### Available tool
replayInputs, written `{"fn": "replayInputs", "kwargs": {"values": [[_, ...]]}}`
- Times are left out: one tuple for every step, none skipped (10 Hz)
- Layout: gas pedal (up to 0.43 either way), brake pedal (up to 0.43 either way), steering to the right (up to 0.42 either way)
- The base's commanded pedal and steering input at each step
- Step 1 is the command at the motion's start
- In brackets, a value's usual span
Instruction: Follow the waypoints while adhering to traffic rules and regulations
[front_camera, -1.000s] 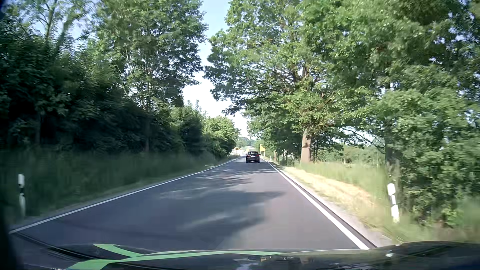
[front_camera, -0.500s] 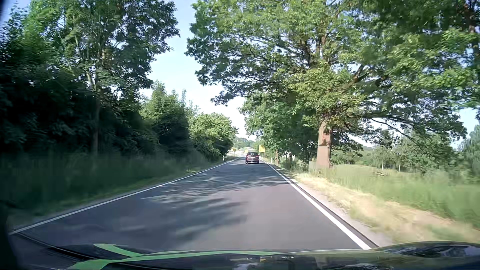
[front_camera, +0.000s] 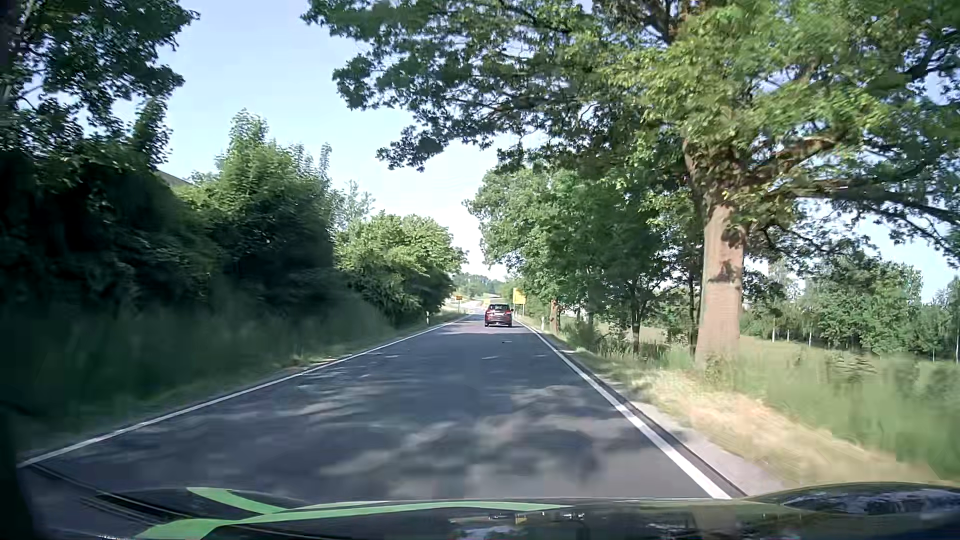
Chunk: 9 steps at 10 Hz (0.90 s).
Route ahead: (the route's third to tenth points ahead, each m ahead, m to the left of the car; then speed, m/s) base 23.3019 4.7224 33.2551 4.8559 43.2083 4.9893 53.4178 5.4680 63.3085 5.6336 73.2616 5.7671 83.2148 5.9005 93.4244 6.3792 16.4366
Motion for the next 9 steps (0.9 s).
{"fn": "replayInputs", "kwargs": {"values": [[0.118, 0.0, 0.006], [0.118, 0.0, 0.005], [0.118, 0.0, 0.003], [0.118, 0.0, 0.001], [0.118, 0.0, -0.001], [0.118, 0.0, -0.001], [0.118, 0.0, -0.002], [0.118, 0.0, -0.002], [0.118, 0.0, -0.001]]}}
